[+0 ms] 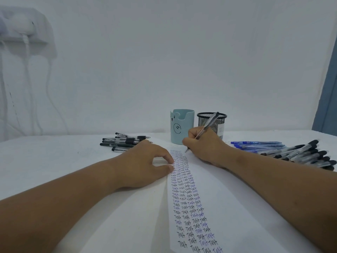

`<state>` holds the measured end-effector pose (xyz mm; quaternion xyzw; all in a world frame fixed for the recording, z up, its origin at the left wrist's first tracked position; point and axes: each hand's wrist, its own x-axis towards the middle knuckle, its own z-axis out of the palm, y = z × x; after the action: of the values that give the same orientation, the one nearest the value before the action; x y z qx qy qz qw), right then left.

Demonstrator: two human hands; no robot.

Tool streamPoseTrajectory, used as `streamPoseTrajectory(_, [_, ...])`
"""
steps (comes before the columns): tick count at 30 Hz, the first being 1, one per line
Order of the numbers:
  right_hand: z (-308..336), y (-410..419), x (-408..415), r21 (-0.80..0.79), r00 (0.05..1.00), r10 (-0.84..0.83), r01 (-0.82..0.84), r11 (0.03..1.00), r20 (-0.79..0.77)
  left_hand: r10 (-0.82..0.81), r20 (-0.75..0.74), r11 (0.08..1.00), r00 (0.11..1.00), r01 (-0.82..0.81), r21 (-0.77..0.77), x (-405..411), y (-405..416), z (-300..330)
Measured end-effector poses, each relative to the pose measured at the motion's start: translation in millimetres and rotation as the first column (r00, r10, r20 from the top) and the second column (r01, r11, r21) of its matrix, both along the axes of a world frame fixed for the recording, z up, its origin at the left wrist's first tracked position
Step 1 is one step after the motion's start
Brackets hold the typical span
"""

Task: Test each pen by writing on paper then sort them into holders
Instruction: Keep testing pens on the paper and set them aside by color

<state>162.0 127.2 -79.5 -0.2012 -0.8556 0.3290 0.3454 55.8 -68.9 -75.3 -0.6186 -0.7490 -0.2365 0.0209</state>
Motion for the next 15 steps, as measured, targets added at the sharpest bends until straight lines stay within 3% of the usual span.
streamPoseTrajectory(3, [1.7,1.7,0.1,-0.187,0.961,-0.011,-0.043,0.981,-0.276,0.011,0.0,1.0,1.0,-0.011,-0.01,-0.4,-0.6,-0.4])
streamPoseTrajectory(7, [11.3,-1.6,3.9,-0.128,0.919,-0.048,-0.002,0.992,-0.39,-0.003,0.005,1.0,1.0,0.003,-0.004,-2.1,-0.1,-1.0])
streamPoseTrajectory(11, [16.0,-9.2,11.7,-0.045,0.929,0.065,-0.087,0.995,-0.363,-0.014,0.003,1.0,1.0,0.014,0.009,-3.8,0.7,-1.6])
streamPoseTrajectory(15, [13.4,-11.0,12.2,0.219,0.959,0.028,0.036,0.975,-0.282,-0.03,-0.023,0.999,0.999,0.03,0.011,-6.3,2.7,-3.1])
